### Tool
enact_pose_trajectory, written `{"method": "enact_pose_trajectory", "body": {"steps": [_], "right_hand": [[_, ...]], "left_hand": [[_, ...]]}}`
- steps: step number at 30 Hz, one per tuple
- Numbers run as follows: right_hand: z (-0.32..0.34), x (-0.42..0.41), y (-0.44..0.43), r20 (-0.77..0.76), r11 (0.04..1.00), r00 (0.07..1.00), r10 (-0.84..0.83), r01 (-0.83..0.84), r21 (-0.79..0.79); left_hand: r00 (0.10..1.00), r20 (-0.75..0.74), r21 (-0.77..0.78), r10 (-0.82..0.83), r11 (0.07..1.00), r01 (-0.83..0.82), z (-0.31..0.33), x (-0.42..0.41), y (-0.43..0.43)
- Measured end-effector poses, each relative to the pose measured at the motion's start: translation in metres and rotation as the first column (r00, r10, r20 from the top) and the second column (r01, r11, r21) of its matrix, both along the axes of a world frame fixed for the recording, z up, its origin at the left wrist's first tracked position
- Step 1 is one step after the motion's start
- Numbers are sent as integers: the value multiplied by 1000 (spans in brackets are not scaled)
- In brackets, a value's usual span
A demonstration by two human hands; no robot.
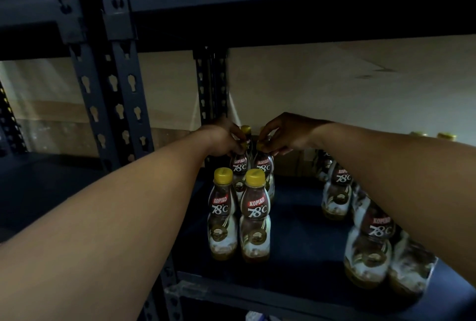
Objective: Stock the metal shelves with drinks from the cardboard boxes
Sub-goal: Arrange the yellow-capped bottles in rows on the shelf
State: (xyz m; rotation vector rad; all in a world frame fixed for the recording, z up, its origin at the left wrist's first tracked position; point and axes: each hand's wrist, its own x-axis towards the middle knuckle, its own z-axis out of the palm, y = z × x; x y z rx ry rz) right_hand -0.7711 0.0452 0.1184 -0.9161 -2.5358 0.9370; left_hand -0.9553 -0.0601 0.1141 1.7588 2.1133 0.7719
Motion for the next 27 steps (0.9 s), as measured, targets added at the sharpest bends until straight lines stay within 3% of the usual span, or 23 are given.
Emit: {"method": "enact_pose_trajectory", "body": {"steps": [8, 19, 27], "right_hand": [[-4, 4, -1, 0, 1000, 1000, 2, -2, 5], [-7, 5, -4, -9, 1000, 1000, -5, 5, 2], [-8, 5, -5, -17, 1000, 1000, -8, 8, -6]], "left_hand": [[996, 65, -4, 52, 999, -52, -5, -1, 0], [926, 369, 24, 81, 995, -96, -21, -2, -4], [874, 485, 111, 12, 991, -75, -28, 2, -12]]}}
